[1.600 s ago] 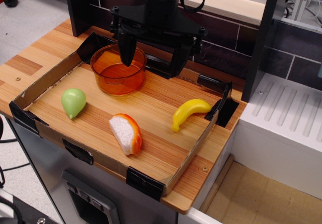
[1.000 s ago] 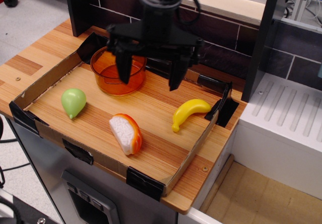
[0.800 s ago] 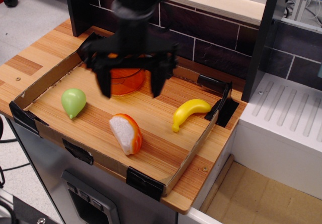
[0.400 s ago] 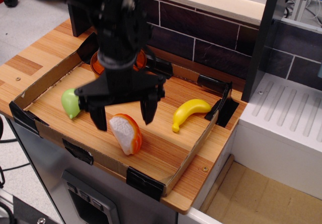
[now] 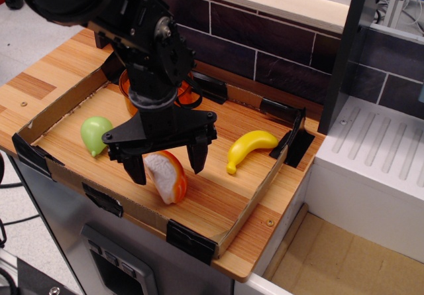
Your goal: Put sushi in pot
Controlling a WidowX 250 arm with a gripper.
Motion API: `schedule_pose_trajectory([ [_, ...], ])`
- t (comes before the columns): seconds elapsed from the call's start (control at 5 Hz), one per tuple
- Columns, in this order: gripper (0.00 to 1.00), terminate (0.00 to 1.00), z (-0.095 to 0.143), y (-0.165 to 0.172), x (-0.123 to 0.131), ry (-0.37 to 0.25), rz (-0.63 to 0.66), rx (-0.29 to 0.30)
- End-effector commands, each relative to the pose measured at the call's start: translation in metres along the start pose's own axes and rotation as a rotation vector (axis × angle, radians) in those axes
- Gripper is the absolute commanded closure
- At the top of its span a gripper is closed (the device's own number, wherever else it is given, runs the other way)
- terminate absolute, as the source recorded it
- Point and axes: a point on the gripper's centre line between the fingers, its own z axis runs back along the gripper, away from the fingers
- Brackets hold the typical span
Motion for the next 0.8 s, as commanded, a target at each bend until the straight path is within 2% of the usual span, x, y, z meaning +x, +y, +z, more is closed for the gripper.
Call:
schedule_pose_trajectory([
  [0.0, 0.00, 0.00, -0.018, 0.003, 0.000, -0.012, -0.013, 0.057],
  [0.2, 1.00, 0.00, -0.010, 0.001, -0.002, -0.007, -0.014, 0.031],
  [0.4, 1.00, 0.00, 0.013, -0.004, 0.005, 0.027, 0.029, -0.008],
  [0.6, 1.00, 0.00, 0.046, -0.011, 0.027, 0.006, 0.119, -0.066],
])
